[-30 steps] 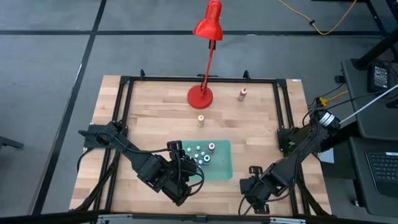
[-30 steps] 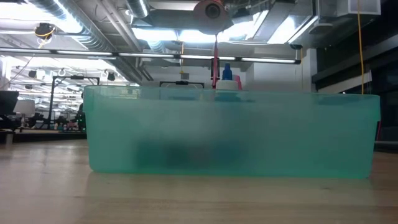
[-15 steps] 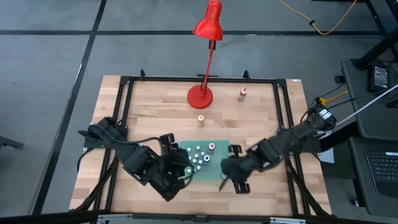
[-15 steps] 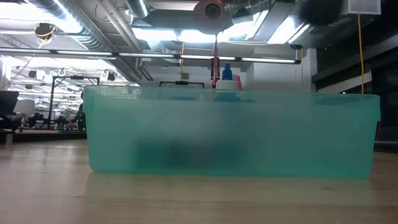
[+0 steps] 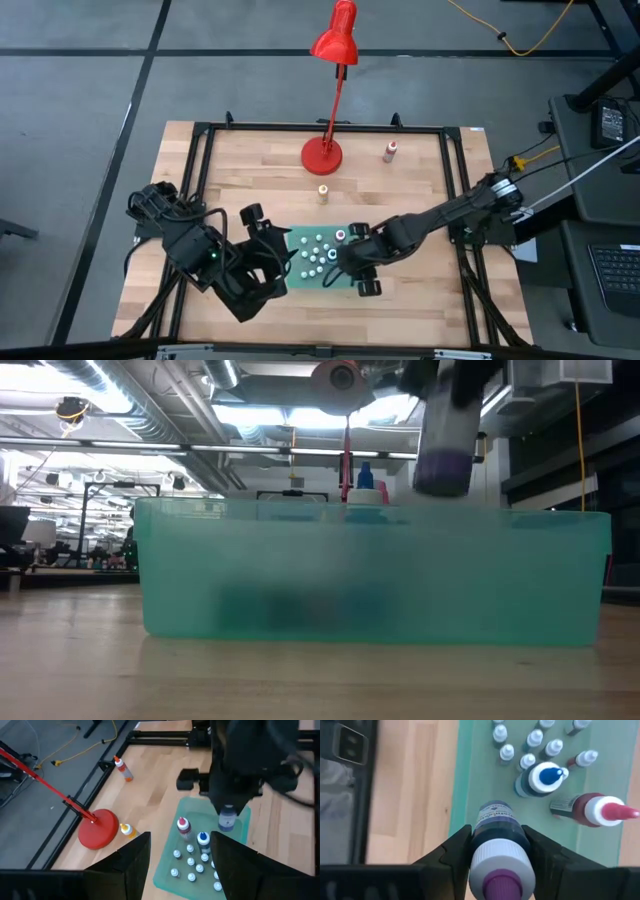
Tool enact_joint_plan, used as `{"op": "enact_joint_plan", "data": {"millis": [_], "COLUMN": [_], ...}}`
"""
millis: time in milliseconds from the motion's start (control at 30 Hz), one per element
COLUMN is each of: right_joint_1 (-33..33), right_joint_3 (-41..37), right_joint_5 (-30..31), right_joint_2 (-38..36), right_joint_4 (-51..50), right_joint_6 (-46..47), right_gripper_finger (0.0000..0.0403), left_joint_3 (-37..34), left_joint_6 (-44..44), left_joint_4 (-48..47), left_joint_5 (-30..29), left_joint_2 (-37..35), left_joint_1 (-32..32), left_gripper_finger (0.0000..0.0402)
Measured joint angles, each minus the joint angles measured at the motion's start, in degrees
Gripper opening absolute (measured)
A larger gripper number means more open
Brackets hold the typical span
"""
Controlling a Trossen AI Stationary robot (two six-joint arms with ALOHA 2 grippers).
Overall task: Pick & Place food coloring
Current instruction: Put the big purple food coloring bottle into the blue bin
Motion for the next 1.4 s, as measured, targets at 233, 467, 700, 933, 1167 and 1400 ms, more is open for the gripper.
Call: {"op": "enact_joint_plan", "data": {"millis": [233,467,700,933,1167,1400], "right_joint_1": [-1.11,-1.40,-1.66,-1.67,-2.40,-3.12], "right_joint_3": [-0.02,-0.07,-0.08,-0.08,-0.07,-0.09], "right_joint_5": [-1.75,-2.59,-2.82,-2.99,-3.15,-4.44], "right_joint_2": [5.56,9.56,10.64,10.69,10.69,10.69], "right_joint_4": [0.18,0.98,3.67,6.02,6.10,6.21], "right_joint_6": [-0.23,-0.27,0.11,1.48,1.49,1.38], "right_gripper_finger": [0.0163,0.0160,0.0162,0.0162,0.0162,0.0163], "left_joint_3": [0.00,0.00,0.00,0.00,0.00,0.00], "left_joint_6": [-0.01,-0.55,-1.23,-1.68,-1.69,-1.68], "left_joint_4": [0.00,0.00,0.00,0.00,0.00,0.00], "left_joint_5": [-0.31,-0.42,-0.42,-0.44,-1.34,-1.82], "left_joint_2": [0.00,0.00,0.00,0.00,0.02,0.02], "left_joint_1": [-0.04,-0.04,-0.04,-0.04,-0.04,-0.04], "left_gripper_finger": [0.0198,0.0198,0.0198,0.0198,0.0198,0.0198]}}
